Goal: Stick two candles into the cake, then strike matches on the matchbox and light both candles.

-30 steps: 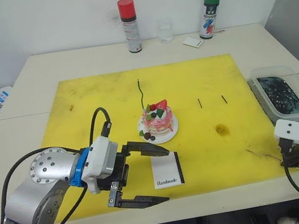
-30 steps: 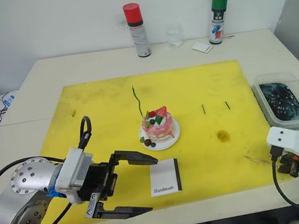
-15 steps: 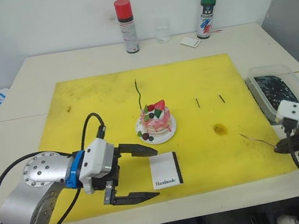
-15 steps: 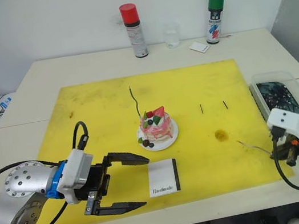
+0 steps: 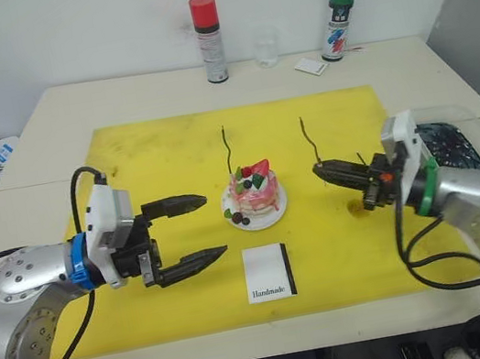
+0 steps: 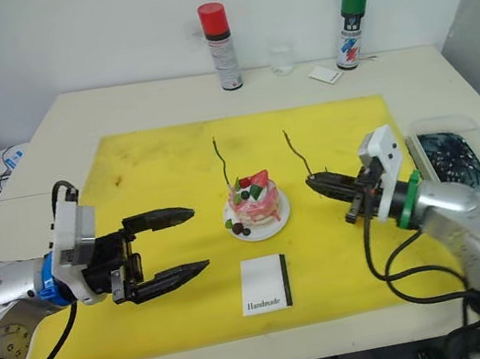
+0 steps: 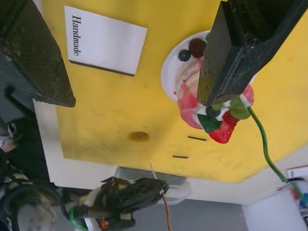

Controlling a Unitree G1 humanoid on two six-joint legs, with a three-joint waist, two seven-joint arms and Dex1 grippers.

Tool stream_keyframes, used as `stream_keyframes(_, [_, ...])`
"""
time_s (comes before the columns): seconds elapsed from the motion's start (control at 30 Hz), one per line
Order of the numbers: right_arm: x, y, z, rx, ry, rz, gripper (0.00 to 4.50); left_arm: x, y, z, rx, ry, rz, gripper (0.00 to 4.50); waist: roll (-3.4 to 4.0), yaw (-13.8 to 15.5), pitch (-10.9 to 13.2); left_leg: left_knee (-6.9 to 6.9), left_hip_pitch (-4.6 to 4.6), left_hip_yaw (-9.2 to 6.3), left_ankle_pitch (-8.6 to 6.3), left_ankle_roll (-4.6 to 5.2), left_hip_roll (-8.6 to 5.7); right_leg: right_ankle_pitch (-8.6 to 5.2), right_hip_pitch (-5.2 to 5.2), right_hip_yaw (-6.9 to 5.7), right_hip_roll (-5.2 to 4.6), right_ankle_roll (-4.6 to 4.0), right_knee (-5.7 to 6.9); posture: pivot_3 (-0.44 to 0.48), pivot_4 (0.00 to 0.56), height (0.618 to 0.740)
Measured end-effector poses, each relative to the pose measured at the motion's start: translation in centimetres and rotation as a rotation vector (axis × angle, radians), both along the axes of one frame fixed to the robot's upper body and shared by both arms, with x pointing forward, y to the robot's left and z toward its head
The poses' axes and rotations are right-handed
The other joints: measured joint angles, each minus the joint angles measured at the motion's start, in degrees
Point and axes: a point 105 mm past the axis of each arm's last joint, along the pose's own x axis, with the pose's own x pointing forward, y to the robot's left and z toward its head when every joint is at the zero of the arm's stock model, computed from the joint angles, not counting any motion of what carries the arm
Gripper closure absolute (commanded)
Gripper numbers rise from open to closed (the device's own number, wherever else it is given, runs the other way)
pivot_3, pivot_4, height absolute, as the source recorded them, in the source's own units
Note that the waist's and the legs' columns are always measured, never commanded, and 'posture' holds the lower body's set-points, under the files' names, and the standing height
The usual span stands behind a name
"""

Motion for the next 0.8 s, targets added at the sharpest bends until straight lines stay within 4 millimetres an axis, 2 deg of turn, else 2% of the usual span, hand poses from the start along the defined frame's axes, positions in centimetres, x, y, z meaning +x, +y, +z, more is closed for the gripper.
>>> stream_keyframes(0.2, [1.7, 3.8, -1.9, 0.091, -0.056, -0.023, 4.47, 0.2, -0.1, 0.2, -0.029, 0.005, 0.013, 0.00, 0.03, -0.1, 0.0, 0.03, 0.12, 0.05, 0.02, -0.03, 0.03, -0.01, -0.08, 0.04, 0.06, -0.09, 0.38, 0.000, 0.150, 0.740])
stream_keyframes(0.4, [1.4, 6.6, -1.4, 0.129, -0.120, 0.023, 4.47, 0.3, -0.2, 0.5, -0.032, 0.000, 0.014, 0.00, 0.03, -0.1, 0.0, 0.03, 0.11, 0.03, 0.03, -0.04, 0.02, -0.02, -0.21, 0.11, 0.06, -0.11, 0.58, 0.000, 0.150, 0.740])
stream_keyframes(0.63, [1.1, 7.2, -0.8, 0.145, -0.167, 0.037, 4.47, 0.4, 0.1, 0.4, -0.031, 0.013, 0.009, 0.00, 0.03, -0.1, 0.0, 0.04, 0.12, 0.03, 0.04, -0.07, 0.02, -0.06, -0.27, 0.12, 0.06, -0.17, 0.76, 0.000, 0.150, 0.740])
stream_keyframes(0.8, [2.0, 6.7, -2.3, 0.130, -0.139, -0.001, 4.47, 0.5, 0.2, 0.6, -0.024, 0.010, -0.001, 0.00, 0.03, -0.1, 0.0, 0.04, 0.14, 0.06, 0.05, -0.09, 0.02, -0.08, -0.28, 0.12, 0.06, -0.20, 0.78, 0.000, 0.150, 0.740])
